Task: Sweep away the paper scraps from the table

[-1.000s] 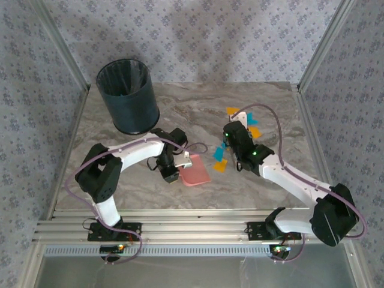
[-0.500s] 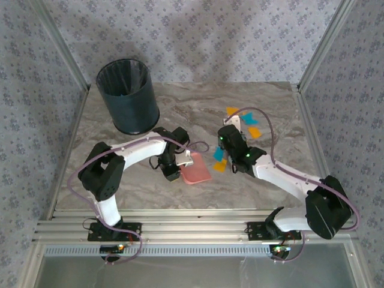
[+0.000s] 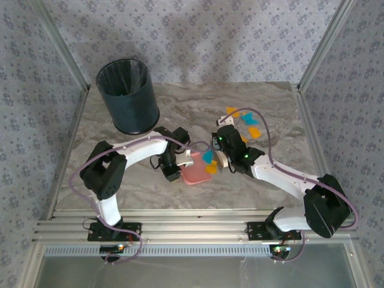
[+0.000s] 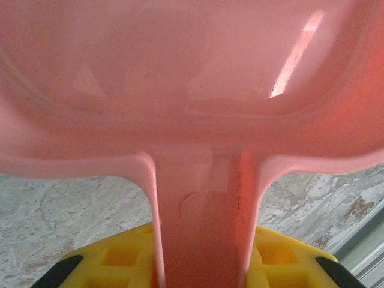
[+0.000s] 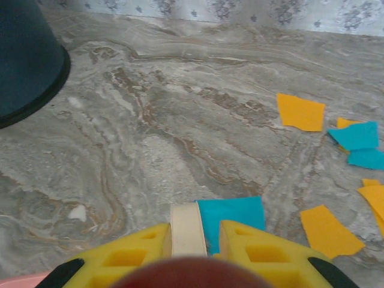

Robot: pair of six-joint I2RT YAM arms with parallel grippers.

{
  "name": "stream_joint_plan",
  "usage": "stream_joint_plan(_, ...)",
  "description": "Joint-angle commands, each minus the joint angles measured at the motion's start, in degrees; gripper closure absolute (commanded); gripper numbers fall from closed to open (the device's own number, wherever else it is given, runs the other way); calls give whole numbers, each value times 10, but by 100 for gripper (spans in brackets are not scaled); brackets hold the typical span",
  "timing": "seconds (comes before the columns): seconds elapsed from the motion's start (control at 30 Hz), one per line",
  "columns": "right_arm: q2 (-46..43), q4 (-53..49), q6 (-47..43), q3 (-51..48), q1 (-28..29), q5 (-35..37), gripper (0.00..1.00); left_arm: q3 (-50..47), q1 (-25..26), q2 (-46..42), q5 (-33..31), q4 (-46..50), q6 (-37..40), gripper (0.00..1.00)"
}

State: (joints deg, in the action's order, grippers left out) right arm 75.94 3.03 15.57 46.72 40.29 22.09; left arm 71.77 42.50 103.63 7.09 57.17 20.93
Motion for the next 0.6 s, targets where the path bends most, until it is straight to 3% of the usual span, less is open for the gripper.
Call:
stream_joint_plan(0.0, 4, 24, 8, -6, 7, -47, 100, 14, 3, 12, 7, 28, -8, 100)
stream_joint_plan(0.4, -9, 19, 16, 5, 16, -79, 100, 17, 3, 14, -6, 29, -12, 100)
stream_joint_plan(0.57, -33, 13, 18, 5, 21, -57, 100, 21, 3, 12, -7, 34, -14, 100)
